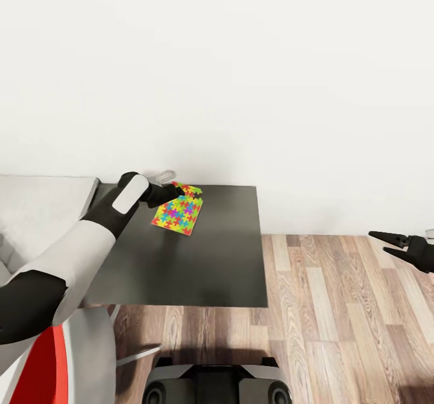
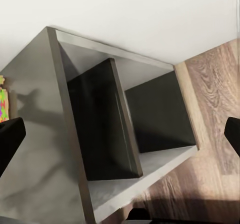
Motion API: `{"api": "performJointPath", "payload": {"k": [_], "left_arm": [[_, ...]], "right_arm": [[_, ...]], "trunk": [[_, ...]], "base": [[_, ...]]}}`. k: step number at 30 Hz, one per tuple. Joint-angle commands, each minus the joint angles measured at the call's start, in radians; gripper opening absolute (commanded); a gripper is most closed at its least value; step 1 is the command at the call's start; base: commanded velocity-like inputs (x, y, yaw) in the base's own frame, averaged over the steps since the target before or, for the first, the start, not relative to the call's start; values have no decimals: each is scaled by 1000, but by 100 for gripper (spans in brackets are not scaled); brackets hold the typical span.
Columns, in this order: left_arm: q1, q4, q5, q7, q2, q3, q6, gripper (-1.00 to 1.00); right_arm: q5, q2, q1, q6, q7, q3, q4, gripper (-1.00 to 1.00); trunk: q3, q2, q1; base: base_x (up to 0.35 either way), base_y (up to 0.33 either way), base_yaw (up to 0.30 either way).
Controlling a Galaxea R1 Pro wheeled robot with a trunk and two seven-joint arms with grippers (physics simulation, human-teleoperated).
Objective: Put all the toys in the child's room - the three board games (two on the bed and one on the table), the two jigsaw puzzles on the table, and the tennis ball on the table - inside the toy box on the table in the child's room.
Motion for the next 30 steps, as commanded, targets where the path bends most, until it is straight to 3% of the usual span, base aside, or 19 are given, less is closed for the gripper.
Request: {"api": "performJointPath", "payload": {"k": [1, 22, 30], "left_arm": [[-1, -2, 11, 9, 1, -5, 0, 100], [5, -2, 16, 9, 3, -2, 0, 100], [11, -2, 18, 8, 4, 2, 0, 100]], "right_arm": [[11, 0, -1, 5, 10, -1, 0, 100], [12, 0, -1, 5, 10, 0, 1, 100], [12, 0, -1, 5, 10, 0, 0, 100]], "trunk": [[-1, -2, 1], [-1, -2, 1], [-1, -2, 1]], "base": [[0, 0, -173], [0, 0, -252], [0, 0, -89]]}}
